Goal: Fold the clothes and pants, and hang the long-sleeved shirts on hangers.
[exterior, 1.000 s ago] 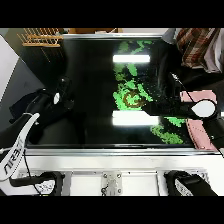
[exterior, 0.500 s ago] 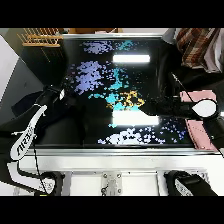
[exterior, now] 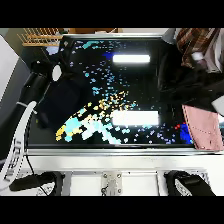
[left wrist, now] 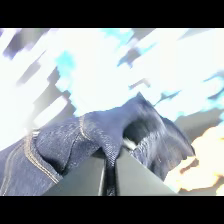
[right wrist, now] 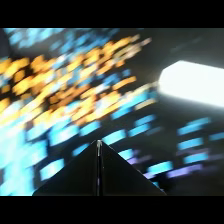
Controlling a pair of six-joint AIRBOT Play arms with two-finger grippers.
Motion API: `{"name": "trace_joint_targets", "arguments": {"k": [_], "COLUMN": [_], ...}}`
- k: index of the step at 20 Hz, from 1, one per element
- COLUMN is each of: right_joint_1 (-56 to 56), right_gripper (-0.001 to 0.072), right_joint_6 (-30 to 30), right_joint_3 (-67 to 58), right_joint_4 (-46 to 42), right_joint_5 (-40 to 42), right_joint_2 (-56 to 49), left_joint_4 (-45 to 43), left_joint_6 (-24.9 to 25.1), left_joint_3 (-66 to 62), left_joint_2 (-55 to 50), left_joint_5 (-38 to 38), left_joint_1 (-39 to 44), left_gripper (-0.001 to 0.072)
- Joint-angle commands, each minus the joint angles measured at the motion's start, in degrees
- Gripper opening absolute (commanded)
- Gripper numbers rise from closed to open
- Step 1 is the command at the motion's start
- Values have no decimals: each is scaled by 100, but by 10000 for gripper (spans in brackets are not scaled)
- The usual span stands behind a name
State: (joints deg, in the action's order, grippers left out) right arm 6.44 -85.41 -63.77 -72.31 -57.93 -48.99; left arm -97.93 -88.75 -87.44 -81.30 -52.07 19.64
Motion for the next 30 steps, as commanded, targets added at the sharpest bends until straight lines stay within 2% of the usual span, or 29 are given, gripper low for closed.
{"name": "trace_joint_targets", "arguments": {"k": [1, 5, 6, 7, 8, 11, 14, 15, 18, 20, 23, 25, 30], "right_joint_1": [-396, -922, -955, -957, -957, -955, -955, -955, -955, -955, -955, -955, -955], "right_gripper": [31, 32, 32, 33, 33, 35, 36, 36, 35, 35, 35, 35, 35], "right_joint_6": [-741, -1067, -1067, -1064, -1064, -1064, -1064, -1064, -1062, -1060, -1062, -1062, -1062], "right_joint_3": [-675, -695, -695, -695, -695, -695, -695, -695, -693, -691, -691, -680, -680], "right_joint_4": [-1401, -1355, -1355, -1360, -1357, -1338, -1163, -1045, -623, -345, -197, -199, -199], "right_joint_5": [168, 348, 348, 345, 348, 343, 343, 343, 339, 319, 61, -146, -260], "right_joint_2": [321, 656, 688, 715, 734, 782, 828, 833, 828, 828, 793, 787, 791], "left_joint_4": [1432, 1502, 1504, 1504, 1502, 1508, 1626, 1886, 3246, 3989, 4791, 5005, 4983], "left_joint_6": [450, 448, 433, 339, 131, -599, -1353, -1421, -1384, -1027, -343, -153, -149], "left_joint_3": [-245, -17, -20, -48, -160, -393, 149, 415, 1316, 1687, 1683, 1403, 365], "left_joint_2": [496, 168, -2, -146, -275, -363, -256, -254, -382, -684, -1375, -1803, -2651], "left_joint_5": [264, 1060, 1241, 1353, 1266, 734, 411, 382, 627, 756, 704, 664, 387], "left_joint_1": [1167, 2601, 2806, 2909, 2900, 2262, 1027, 610, -481, -861, -960, -855, -535], "left_gripper": [7, 10, 276, 595, 620, 621, 621, 621, 621, 621, 621, 621, 621]}}
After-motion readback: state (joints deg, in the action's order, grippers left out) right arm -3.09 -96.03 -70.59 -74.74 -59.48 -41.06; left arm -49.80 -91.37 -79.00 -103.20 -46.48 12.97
